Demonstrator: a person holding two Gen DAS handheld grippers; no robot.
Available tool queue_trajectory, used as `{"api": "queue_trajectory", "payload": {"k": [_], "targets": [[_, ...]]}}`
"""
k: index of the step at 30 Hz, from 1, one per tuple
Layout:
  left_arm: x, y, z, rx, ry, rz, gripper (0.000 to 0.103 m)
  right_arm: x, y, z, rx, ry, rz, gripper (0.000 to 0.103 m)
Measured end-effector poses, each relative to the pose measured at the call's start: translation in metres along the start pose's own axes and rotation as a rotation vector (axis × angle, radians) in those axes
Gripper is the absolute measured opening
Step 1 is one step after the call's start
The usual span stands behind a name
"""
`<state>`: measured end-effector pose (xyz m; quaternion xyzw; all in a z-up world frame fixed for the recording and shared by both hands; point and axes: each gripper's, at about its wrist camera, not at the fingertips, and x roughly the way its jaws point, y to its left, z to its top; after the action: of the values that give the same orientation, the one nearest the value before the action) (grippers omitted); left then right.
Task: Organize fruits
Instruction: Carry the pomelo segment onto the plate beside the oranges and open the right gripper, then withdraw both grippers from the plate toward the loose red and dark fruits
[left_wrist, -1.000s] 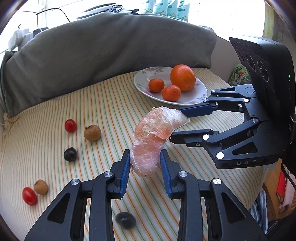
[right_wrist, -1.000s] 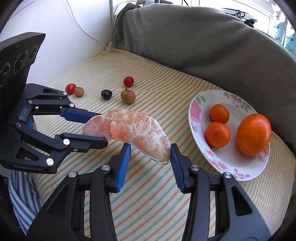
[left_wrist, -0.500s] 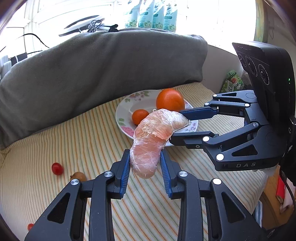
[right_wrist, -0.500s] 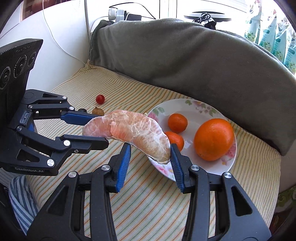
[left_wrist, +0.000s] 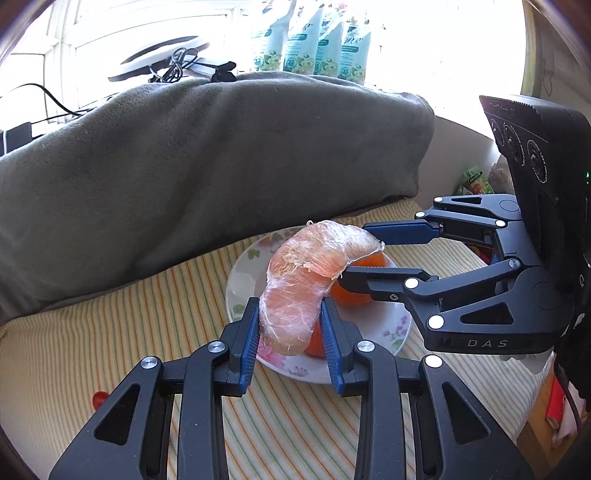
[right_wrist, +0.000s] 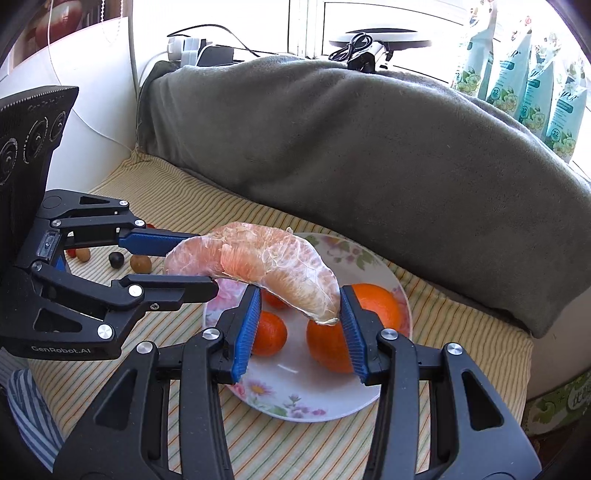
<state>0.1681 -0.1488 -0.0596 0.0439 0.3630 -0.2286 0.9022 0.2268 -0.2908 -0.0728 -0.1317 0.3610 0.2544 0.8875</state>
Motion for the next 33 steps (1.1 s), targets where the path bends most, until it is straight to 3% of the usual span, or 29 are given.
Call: {"api": "queue_trajectory", "payload": {"k": [5,10,12,15,23,28,30,31,33], "targets": [[0.011,0.008,0.007,-0.067,-0.004,-0.025,0.030,0.009,-0.007,0.008,-0.006,-0.004,-0.049,0.045],[0.014,0.004,0.006,-0.054,-0.006,0.000,0.030,0.010,-0.016,0.012,0.004,-0.031,-0.159,0.046],[0.013,0.005,0.005,-0.053,-0.004,0.004,0.031,0.006,-0.025,0.013,0.042,-0.043,-0.147,0.046],[0.008,0.007,0.004,-0.053,-0.012,0.007,0.051,0.000,-0.031,0.013,0.059,-0.051,-0.150,0.047],[0.000,0.002,0.001,-0.037,-0.009,0.007,0.056,-0.011,-0.035,0.008,0.099,-0.066,-0.132,0.068],[-0.011,-0.003,0.002,-0.025,-0.026,0.011,0.056,-0.019,-0.028,0.005,0.102,-0.074,-0.131,0.070],[-0.019,-0.003,0.001,-0.023,-0.039,0.020,0.057,-0.023,-0.027,0.004,0.112,-0.078,-0.122,0.080],[-0.023,-0.003,0.001,-0.024,-0.046,0.023,0.057,-0.025,-0.025,0.004,0.118,-0.083,-0.126,0.091],[-0.031,-0.003,0.000,-0.028,-0.055,0.029,0.057,-0.029,-0.022,0.003,0.126,-0.090,-0.129,0.096]]}}
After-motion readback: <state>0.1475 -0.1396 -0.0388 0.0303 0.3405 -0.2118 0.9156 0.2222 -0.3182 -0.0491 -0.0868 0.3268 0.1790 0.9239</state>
